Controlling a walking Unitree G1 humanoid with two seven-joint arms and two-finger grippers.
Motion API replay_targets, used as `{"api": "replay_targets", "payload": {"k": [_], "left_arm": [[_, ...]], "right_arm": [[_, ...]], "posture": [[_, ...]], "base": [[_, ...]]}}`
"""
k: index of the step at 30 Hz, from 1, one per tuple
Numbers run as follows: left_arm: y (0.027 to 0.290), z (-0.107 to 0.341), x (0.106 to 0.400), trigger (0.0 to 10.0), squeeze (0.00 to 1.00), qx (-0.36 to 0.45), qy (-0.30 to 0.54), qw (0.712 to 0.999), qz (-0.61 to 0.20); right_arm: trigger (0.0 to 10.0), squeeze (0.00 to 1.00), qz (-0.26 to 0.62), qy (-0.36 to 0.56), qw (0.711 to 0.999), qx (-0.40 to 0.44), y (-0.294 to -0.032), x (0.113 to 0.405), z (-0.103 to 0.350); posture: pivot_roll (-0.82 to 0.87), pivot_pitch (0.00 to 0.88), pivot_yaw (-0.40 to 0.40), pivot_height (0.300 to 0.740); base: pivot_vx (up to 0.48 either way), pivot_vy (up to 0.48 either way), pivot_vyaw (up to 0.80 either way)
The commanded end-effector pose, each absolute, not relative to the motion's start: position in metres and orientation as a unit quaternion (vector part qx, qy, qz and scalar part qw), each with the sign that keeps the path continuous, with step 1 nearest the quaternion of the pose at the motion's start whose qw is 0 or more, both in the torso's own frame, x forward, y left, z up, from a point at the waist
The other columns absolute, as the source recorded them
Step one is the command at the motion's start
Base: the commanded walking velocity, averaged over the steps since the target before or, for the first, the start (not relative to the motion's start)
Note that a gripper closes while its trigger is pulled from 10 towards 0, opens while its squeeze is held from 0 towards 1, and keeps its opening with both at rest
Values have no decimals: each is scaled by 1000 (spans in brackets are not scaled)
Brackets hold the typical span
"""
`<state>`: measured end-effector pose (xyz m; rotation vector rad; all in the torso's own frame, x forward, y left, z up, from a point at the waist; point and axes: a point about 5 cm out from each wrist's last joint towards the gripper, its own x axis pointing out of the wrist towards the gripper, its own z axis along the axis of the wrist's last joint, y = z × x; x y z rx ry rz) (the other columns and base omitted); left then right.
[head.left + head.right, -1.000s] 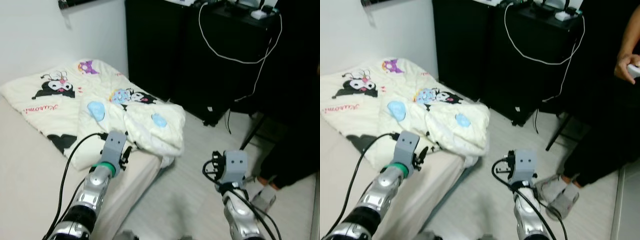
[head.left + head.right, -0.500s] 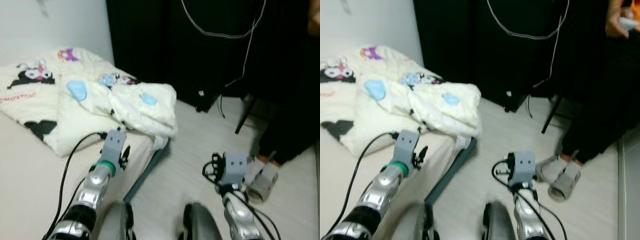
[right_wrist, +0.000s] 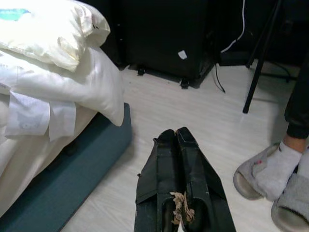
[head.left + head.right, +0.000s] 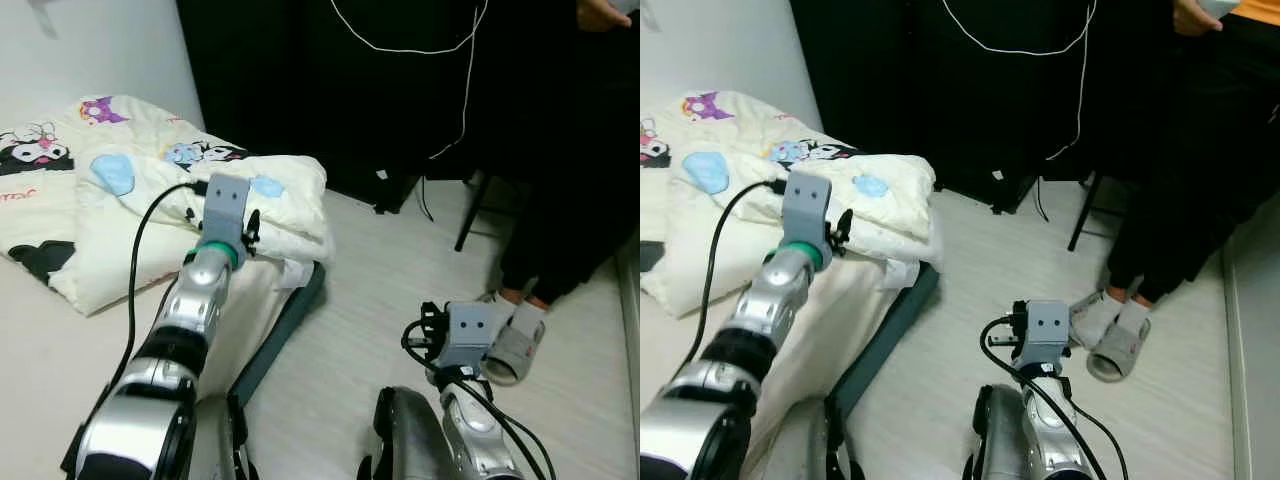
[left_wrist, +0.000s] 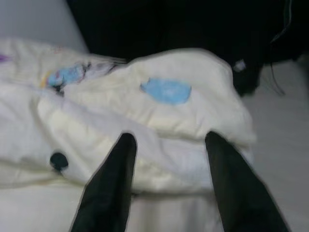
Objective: Clean up the room
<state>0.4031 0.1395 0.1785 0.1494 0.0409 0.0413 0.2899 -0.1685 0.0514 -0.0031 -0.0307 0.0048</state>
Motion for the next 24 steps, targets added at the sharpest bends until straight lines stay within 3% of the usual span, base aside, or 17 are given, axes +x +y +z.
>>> {"api": "replay_targets", "payload": {"k": [1,11,18,19,20,24], "left_arm": [[141,170,403,10000,1000,68,44,996,36],[134,188,411,10000,1000,73,46,992,90],[158,200,415,10000,1000,12,48,987,155],[167,207,416,10000,537,-18,44,984,172],[173,212,417,10000,0,-46,38,981,187],[193,233,419,10000,0,-107,7,971,214]], "right_arm": [[10000,0,8,-8,1000,2,-164,287,48],[10000,0,19,-32,999,13,-148,279,58],[10000,0,25,-45,998,26,-138,273,66],[10000,0,28,-43,998,28,-136,271,65],[10000,0,31,-41,998,30,-134,270,65],[10000,0,36,-36,998,32,-130,266,62]], "posture": [[13,153,49,556],[-26,247,71,556],[-35,314,75,556],[-33,325,75,556],[-32,326,75,556],[-27,337,78,556]], "base": [[0,0,0],[0,0,0],[0,0,0],[0,0,0],[0,0,0],[0,0,0]]}}
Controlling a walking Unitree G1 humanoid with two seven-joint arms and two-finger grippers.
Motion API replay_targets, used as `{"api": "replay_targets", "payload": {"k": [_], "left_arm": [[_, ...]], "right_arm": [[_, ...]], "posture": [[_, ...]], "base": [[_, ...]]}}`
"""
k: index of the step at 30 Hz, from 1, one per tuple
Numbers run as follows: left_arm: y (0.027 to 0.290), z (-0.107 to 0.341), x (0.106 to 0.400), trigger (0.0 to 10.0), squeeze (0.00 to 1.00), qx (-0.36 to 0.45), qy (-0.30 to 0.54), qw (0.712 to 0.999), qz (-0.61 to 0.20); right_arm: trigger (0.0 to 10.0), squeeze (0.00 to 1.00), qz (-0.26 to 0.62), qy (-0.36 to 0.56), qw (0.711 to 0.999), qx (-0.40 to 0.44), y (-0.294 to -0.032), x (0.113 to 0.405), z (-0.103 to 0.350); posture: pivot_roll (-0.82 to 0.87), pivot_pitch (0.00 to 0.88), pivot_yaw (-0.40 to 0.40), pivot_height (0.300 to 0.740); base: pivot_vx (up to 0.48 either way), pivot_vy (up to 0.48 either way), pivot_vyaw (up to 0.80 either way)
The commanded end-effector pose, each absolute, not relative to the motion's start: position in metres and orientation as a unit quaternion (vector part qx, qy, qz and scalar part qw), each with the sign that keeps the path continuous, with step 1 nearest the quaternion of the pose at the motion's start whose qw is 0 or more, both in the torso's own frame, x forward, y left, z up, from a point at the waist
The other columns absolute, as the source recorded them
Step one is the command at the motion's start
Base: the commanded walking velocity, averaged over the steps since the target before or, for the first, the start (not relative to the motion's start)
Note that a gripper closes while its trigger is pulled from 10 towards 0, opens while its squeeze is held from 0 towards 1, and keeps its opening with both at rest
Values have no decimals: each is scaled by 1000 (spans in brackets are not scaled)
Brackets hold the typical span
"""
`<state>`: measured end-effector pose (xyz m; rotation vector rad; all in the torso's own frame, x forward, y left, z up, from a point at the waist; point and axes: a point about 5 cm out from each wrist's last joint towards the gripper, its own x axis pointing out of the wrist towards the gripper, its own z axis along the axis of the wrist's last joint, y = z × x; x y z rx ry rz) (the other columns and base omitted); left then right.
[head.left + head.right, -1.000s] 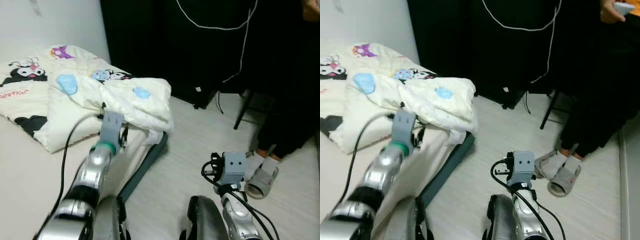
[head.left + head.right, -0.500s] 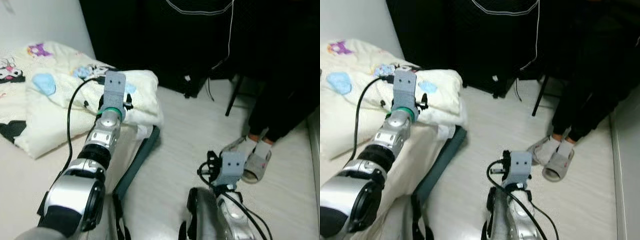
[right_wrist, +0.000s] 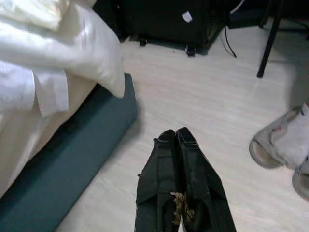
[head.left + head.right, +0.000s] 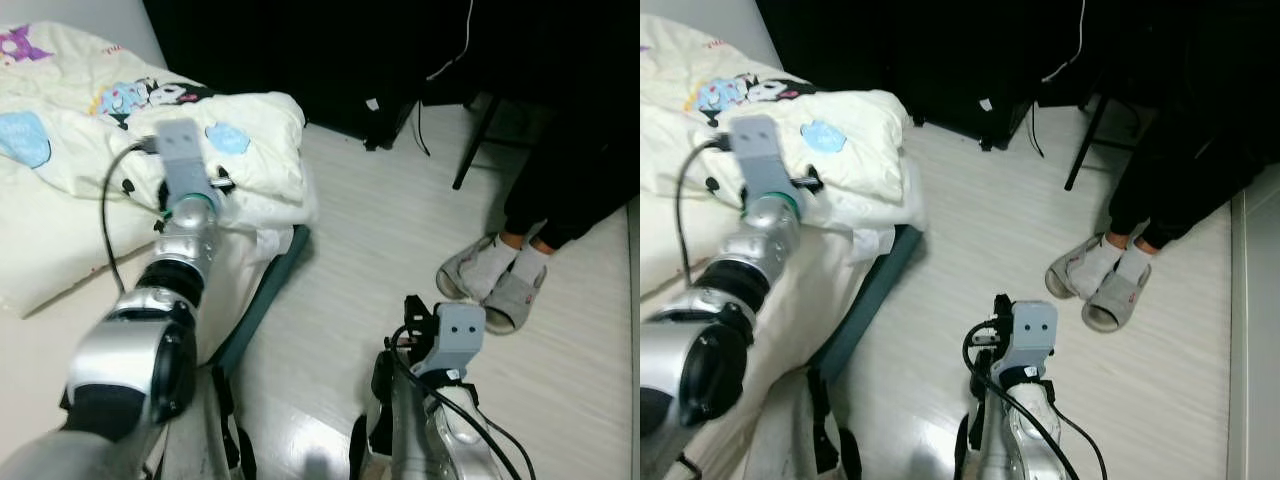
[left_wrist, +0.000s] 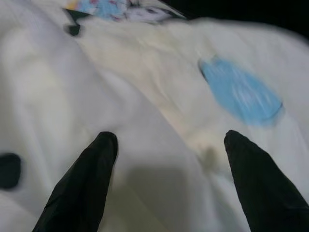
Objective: Clean up the room
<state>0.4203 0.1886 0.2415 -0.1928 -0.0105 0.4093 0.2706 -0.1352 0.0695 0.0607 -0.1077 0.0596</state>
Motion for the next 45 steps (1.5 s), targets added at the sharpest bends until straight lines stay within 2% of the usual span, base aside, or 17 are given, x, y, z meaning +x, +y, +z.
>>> {"api": "replay_targets", "payload": {"k": [1,5,7,10,22,29,31,32,36,37,38,40,41,42,44,45], "left_arm": [[200,241,419,10000,0,-125,-6,967,222],[214,261,419,10000,0,-138,-40,962,233],[223,279,417,10000,0,-100,-80,958,258],[224,285,415,10000,0,-66,-95,952,285],[188,255,417,10000,0,11,-64,955,289],[193,252,413,10000,0,54,-75,937,338],[198,252,412,10000,0,70,-77,932,348],[210,250,411,10000,0,83,-65,930,353],[215,243,411,10000,0,80,-40,936,339],[212,235,412,10000,0,72,-17,946,317],[208,223,412,8039,0,69,12,952,298],[207,219,411,8039,0,72,19,951,299],[207,215,410,3725,0,80,24,949,305],[207,215,410,3725,0,80,24,949,305],[208,209,408,0,0,98,31,943,316],[209,207,407,0,0,107,32,940,323]], "right_arm": [[10000,0,36,-33,998,33,-129,264,62],[10000,0,36,-28,998,36,-127,261,62],[10000,0,37,-22,998,39,-125,260,61],[10000,0,39,-20,998,40,-123,259,62],[10000,0,34,-12,999,41,-122,251,63],[10000,0,28,-12,999,41,-124,248,65],[10000,0,26,-10,999,41,-124,247,64],[10000,0,26,-6,999,43,-123,245,63],[10000,0,26,-4,999,45,-123,246,63],[10000,0,27,-4,999,45,-122,247,63],[10000,0,28,-4,999,46,-121,248,64],[10000,0,29,-4,999,46,-121,248,64],[10000,0,29,-4,998,46,-120,249,65],[10000,0,29,-4,998,46,-120,249,65],[10000,0,29,-5,999,46,-121,249,65],[10000,0,28,-5,999,46,-122,248,66]], "posture": [[-24,339,79,556],[-14,342,84,556],[-7,347,87,556],[-7,347,87,556],[-52,361,96,556],[-64,367,99,556],[-64,367,99,556],[-54,368,102,556],[-37,370,103,556],[-34,370,101,556],[-34,370,101,556],[-34,370,101,556],[-43,372,98,556],[-43,372,98,556],[-50,372,96,556],[-50,372,96,556]], "base": [[0,0,0],[0,0,0],[0,0,0],[0,0,0],[0,0,0],[0,0,0],[0,0,0],[0,0,0],[0,0,0],[0,0,0],[0,0,0],[0,0,0],[0,0,0],[0,0,0],[0,0,0],[0,0,0]]}}
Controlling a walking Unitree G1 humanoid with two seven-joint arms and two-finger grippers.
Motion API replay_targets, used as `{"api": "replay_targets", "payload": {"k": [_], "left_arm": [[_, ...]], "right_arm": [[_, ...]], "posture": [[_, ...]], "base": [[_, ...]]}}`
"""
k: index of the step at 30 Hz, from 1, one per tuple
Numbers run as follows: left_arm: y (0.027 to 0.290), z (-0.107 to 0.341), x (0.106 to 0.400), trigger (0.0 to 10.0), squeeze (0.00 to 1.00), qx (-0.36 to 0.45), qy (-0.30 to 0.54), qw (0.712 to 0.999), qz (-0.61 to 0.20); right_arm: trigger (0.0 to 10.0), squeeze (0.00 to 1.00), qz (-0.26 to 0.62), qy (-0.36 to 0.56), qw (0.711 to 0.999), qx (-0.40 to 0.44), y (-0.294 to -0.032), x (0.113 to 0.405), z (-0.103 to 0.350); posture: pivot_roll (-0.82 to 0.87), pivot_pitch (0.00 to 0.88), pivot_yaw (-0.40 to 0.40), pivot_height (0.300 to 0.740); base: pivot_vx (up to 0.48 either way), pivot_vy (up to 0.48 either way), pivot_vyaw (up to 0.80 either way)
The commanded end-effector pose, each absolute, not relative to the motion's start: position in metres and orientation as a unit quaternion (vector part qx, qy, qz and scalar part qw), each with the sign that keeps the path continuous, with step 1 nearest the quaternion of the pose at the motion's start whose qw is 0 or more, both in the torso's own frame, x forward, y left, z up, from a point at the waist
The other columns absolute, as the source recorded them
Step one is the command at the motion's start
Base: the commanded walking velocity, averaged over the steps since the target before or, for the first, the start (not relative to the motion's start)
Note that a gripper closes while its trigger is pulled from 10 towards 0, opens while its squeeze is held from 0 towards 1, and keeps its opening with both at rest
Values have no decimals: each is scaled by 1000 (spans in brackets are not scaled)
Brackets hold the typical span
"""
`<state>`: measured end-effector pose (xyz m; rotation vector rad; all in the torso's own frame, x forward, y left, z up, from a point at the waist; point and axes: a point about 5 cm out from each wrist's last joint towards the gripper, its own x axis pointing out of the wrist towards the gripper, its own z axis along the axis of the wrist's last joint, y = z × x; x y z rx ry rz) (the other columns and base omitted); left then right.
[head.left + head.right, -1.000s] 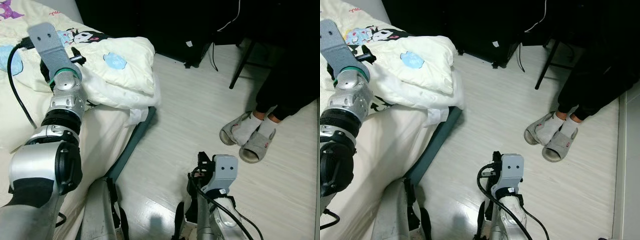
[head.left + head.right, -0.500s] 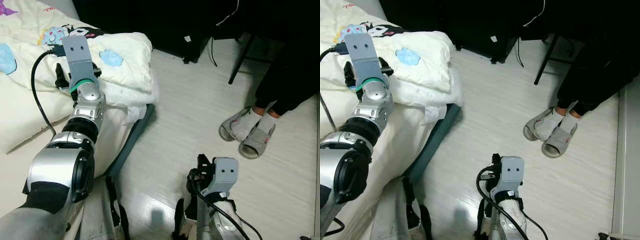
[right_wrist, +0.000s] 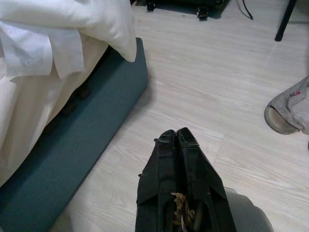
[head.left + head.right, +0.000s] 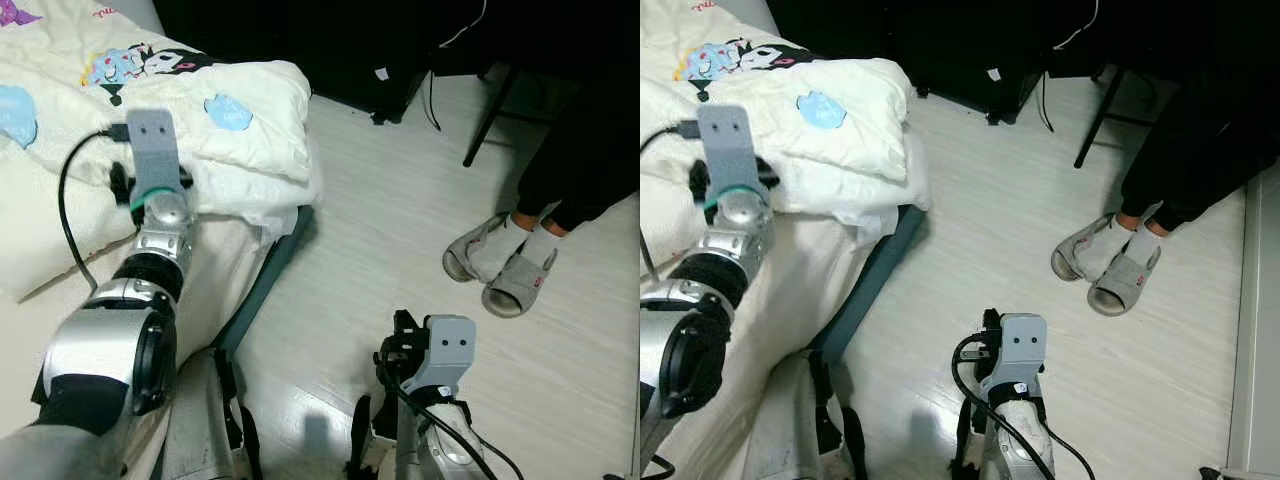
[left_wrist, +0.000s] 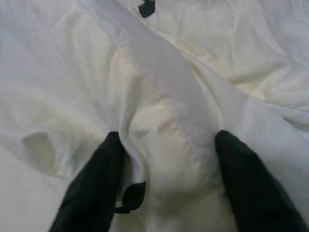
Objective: Clean up the room
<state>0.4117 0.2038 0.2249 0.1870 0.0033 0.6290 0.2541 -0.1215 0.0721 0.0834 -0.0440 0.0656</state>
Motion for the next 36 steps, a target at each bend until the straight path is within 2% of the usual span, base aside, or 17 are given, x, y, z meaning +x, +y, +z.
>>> {"api": "replay_targets", "payload": {"k": [1,5,14,20,23,24,25,28,29,30,31,33,34,36], "left_arm": [[211,206,406,0,0,113,34,935,334],[215,205,404,0,0,110,31,931,347],[214,216,408,0,0,80,16,943,324],[209,221,411,0,0,106,11,949,295],[204,228,415,0,0,127,1,959,255],[198,243,420,0,0,170,-19,967,190],[198,243,420,0,0,170,-19,967,190],[198,262,423,0,0,263,-41,958,112],[198,262,423,0,0,263,-41,958,112],[204,268,422,10000,0,292,-48,949,106],[204,268,422,10000,0,292,-48,949,106],[220,279,419,10000,0,360,-64,924,107],[220,279,419,10000,0,360,-64,924,107],[232,286,416,10000,0,412,-65,903,108]], "right_arm": [[10000,0,27,-4,999,45,-123,247,65],[10000,0,27,-1,999,44,-124,246,65],[10000,0,27,0,999,45,-124,250,65],[10000,0,27,0,999,45,-124,252,65],[10000,0,26,0,999,44,-126,252,65],[10000,0,25,0,999,44,-127,252,65],[10000,0,25,0,999,44,-127,252,65],[10000,0,24,0,999,43,-129,253,64],[10000,0,24,0,999,43,-129,253,64],[10000,0,25,0,999,43,-129,254,65],[10000,0,25,0,999,43,-129,254,65],[10000,0,27,0,999,42,-129,256,65],[10000,0,27,0,999,42,-129,256,65],[10000,0,29,0,999,43,-129,257,65]], "posture": [[-50,372,96,556],[-52,371,92,556],[-38,363,90,556],[-31,356,94,556],[-22,352,95,556],[-4,344,95,556],[-4,344,95,556],[4,341,94,556],[4,341,94,556],[10,338,93,556],[10,338,93,556],[21,334,89,556],[21,334,89,556],[28,329,83,556]], "base": [[0,0,0],[0,0,0],[0,0,0],[0,0,0],[0,0,0],[0,0,0],[0,0,0],[0,0,0],[0,0,0],[0,0,0],[0,0,0],[0,0,0],[0,0,0],[0,0,0]]}}
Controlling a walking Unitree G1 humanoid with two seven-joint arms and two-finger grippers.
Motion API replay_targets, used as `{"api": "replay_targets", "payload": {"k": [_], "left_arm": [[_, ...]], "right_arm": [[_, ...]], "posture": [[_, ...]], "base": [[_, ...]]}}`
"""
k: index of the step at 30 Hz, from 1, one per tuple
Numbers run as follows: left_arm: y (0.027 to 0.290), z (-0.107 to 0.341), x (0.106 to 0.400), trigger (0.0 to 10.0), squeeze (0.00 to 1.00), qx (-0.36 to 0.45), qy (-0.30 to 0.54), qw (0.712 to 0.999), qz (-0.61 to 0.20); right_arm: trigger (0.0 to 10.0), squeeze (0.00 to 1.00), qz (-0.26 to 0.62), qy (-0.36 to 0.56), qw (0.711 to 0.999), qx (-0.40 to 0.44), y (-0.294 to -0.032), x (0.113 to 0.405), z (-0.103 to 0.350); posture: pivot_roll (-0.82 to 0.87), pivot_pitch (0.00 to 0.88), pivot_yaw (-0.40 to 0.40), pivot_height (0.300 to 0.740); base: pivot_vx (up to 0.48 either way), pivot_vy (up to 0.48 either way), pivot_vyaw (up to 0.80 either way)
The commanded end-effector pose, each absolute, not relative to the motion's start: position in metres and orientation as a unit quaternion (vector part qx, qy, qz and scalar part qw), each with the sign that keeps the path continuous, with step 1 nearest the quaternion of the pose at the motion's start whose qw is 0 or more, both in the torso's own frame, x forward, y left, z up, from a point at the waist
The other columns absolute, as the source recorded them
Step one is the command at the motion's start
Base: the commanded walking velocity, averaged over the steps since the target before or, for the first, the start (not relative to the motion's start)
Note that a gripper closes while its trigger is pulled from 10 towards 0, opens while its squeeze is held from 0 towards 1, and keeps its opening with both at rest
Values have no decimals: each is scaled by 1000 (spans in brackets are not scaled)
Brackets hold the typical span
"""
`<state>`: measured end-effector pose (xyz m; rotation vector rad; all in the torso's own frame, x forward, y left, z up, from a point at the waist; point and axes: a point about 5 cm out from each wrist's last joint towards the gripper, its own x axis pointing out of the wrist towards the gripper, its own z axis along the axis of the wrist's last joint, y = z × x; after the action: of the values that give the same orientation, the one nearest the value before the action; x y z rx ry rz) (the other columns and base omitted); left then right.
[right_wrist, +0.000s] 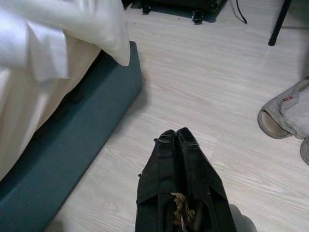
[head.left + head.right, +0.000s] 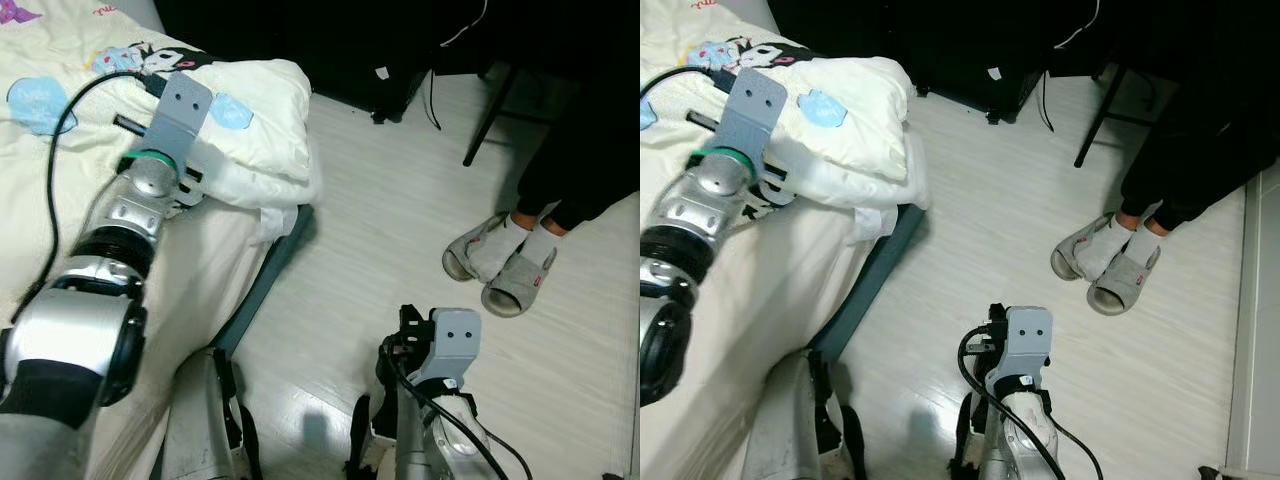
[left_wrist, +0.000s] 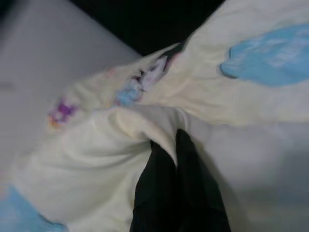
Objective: Clean up the room
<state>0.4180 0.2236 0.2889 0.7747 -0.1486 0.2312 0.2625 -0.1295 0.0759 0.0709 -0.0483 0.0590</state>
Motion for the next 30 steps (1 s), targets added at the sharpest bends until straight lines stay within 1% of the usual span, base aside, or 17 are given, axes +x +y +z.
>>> {"api": "replay_targets", "payload": {"k": [1,3,4,5,7,9,12,14,16,17,18,20,24,26,28,29,30], "left_arm": [[232,286,416,10000,0,412,-65,903,108],[239,290,413,10000,0,468,-56,878,85],[244,291,412,10000,0,510,-46,856,66],[244,291,412,10000,0,510,-46,856,66],[247,285,407,10000,0,576,-11,817,-13],[247,285,407,10000,0,576,-11,817,-13],[250,241,381,10000,0,633,77,737,-222],[250,241,381,10000,0,633,77,737,-222],[251,221,361,10000,0,635,111,697,-314],[252,216,353,10000,0,631,121,687,-340],[252,216,353,10000,0,631,121,687,-340],[256,213,340,10000,0,636,135,663,-372],[257,213,338,10000,0,640,138,656,-376],[266,218,325,10000,0,655,154,625,-395],[266,218,325,10000,0,655,154,625,-395],[273,218,314,10000,0,666,171,600,-409],[273,218,314,10000,0,666,171,600,-409]], "right_arm": [[10000,0,29,0,999,43,-129,257,65],[10000,0,31,0,999,42,-129,258,64],[10000,0,32,1,999,42,-129,258,64],[10000,0,32,1,999,42,-129,258,64],[10000,0,34,2,999,41,-129,258,63],[10000,0,34,2,999,41,-129,258,63],[10000,0,37,6,998,41,-129,257,60],[10000,0,37,6,998,41,-129,257,60],[10000,0,37,7,998,41,-128,257,59],[10000,0,38,7,998,41,-128,257,59],[10000,0,38,7,998,41,-128,257,59],[10000,0,39,9,998,41,-128,257,58],[10000,0,39,9,998,41,-127,257,58],[10000,0,40,11,998,41,-127,257,57],[10000,0,40,11,998,41,-127,257,57],[10000,0,40,12,998,41,-127,256,56],[10000,0,40,12,998,41,-127,256,56]], "posture": [[28,329,83,556],[30,329,81,556],[32,325,78,556],[32,325,78,556],[40,322,76,556],[40,322,76,556],[58,316,83,556],[58,316,83,556],[58,316,83,556],[58,316,83,556],[58,316,83,556],[69,312,85,556],[69,312,85,556],[79,309,96,556],[79,309,96,556],[91,312,109,556],[91,312,109,556]], "base": [[0,0,0],[0,0,0],[0,0,0],[0,0,0],[0,0,0],[0,0,0],[0,0,0],[0,0,0],[0,0,0],[0,0,0],[0,0,0],[0,0,0],[0,0,0],[0,0,0],[0,0,0],[0,0,0],[0,0,0]]}}
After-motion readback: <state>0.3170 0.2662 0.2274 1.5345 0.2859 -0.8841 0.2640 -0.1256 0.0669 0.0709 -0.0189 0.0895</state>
